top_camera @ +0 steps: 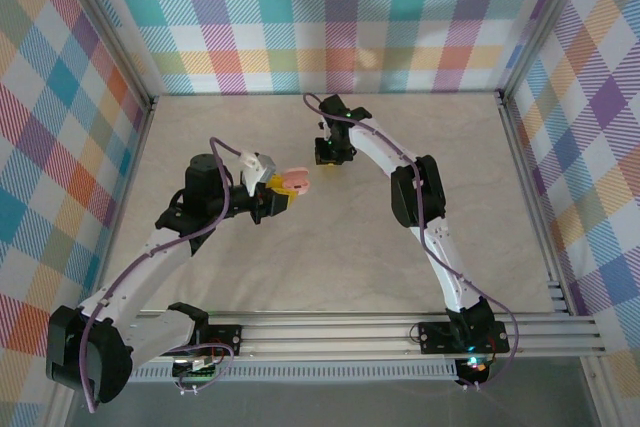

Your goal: Insert wireless bluetooth earbuds into charging case

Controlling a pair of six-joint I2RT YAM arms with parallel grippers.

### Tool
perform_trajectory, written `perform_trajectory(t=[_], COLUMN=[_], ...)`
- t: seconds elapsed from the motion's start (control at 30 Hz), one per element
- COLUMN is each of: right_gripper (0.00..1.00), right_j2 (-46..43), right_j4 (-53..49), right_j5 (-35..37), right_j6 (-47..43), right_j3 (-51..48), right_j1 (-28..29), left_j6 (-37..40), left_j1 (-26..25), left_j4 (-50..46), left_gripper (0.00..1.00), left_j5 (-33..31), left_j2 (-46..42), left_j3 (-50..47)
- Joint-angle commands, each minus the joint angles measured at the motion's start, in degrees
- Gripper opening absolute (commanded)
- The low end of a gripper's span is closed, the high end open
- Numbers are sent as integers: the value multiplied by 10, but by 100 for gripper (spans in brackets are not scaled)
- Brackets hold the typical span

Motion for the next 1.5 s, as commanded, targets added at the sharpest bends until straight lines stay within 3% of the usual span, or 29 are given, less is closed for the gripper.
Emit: perform_trajectory(t=[0.0, 0.23, 0.57, 0.77, 0.9, 1.1, 1.47], right_gripper=[20, 18, 18, 19, 22, 34, 35], right_j2=[-38, -88, -282, -339, -345, -342, -322], right_j4=[2, 20, 141, 167, 149, 123, 102], right_j5=[-6, -28, -111, -137, -118, -87, -68], right_j6=[-10, 2, 60, 89, 89, 88, 66], right_j3=[-16, -91, -428, -561, -574, -552, -505], right_j1=[2, 0, -8, -8, -8, -10, -12], left_j6=[6, 6, 0, 1, 0, -2, 0], left_j1=[5, 5, 5, 5, 5, 5, 5], left_j4=[-9, -16, -5, 0, 3, 6, 6], left_gripper=[7, 7, 7, 7, 7, 7, 7], left_j5=[3, 2, 1, 2, 10, 13, 10], left_j2=[-16, -27, -32, -25, -15, -13, -18], left_j3=[-6, -10, -25, -23, -17, -18, -23])
